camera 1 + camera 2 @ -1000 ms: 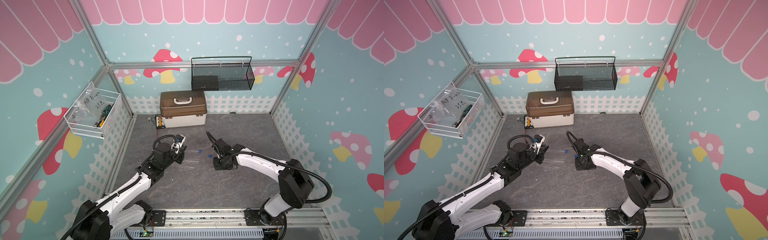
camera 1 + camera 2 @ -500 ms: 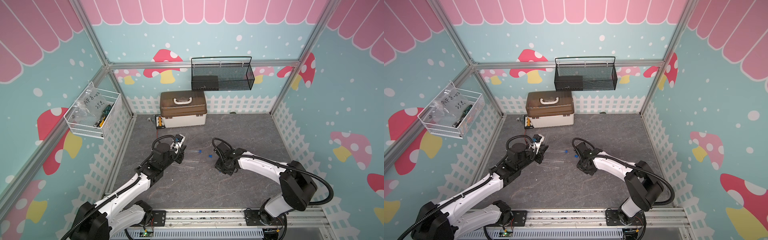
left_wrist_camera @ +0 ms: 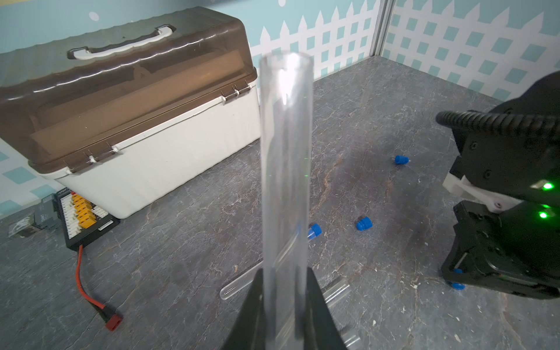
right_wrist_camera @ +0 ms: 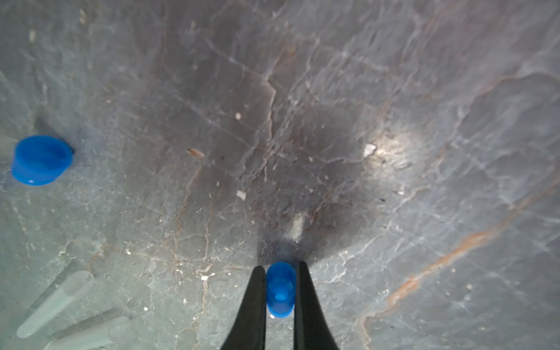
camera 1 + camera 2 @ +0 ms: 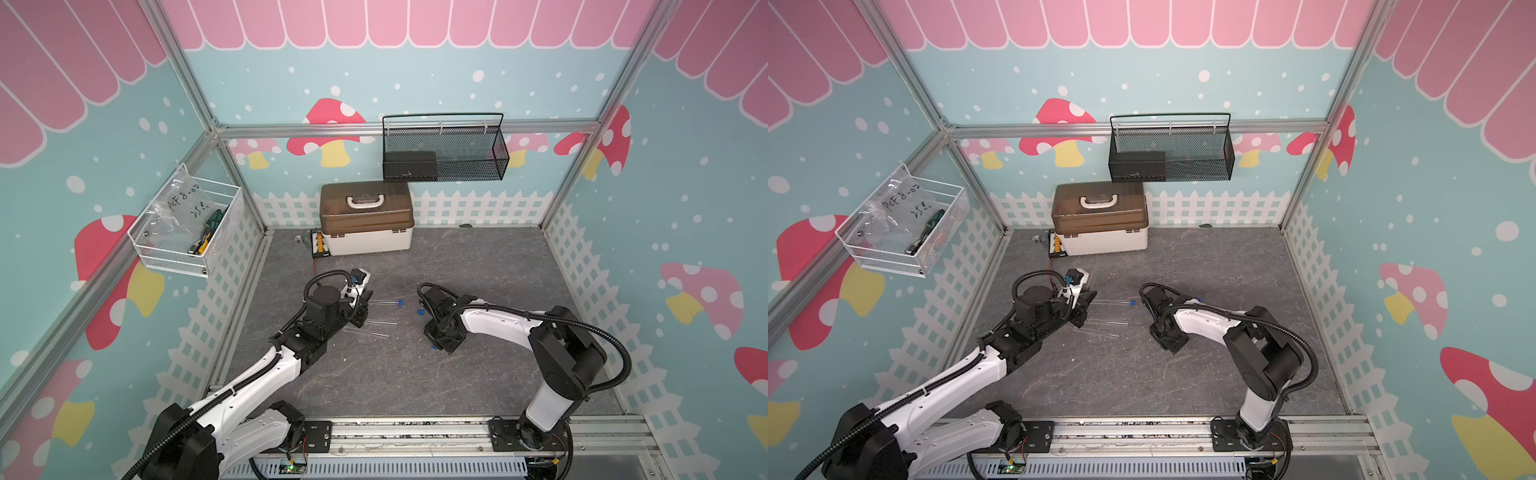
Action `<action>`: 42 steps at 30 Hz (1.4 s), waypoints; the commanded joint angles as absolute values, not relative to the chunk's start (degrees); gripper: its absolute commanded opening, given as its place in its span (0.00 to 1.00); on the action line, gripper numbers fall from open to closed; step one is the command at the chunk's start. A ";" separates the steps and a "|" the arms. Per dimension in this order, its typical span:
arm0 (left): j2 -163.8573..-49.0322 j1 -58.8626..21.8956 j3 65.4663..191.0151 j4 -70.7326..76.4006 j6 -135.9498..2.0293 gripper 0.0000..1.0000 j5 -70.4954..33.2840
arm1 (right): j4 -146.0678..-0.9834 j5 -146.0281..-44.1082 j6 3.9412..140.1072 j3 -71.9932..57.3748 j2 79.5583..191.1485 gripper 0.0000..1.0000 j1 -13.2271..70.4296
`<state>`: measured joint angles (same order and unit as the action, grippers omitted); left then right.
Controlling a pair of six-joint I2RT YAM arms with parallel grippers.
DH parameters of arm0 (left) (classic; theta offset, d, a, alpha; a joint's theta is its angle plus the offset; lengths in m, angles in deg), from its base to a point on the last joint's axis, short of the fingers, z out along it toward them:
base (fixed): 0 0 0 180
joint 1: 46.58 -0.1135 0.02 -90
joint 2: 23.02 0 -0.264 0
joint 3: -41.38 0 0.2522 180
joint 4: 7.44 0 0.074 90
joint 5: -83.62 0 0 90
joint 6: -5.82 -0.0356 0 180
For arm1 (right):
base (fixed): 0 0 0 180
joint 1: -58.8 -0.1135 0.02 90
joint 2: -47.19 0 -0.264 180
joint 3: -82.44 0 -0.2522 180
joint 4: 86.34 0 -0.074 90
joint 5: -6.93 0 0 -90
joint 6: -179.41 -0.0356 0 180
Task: Insert stoppers into test tubes
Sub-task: Place the stopper at the center of the board.
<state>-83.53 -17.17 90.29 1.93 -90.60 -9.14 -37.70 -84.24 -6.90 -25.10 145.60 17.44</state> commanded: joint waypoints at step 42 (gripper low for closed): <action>-82.95 -17.36 89.60 0.00 -91.47 0.00 -8.21 | -37.53 -91.33 121.48 -23.09 125.30 0.37 23.57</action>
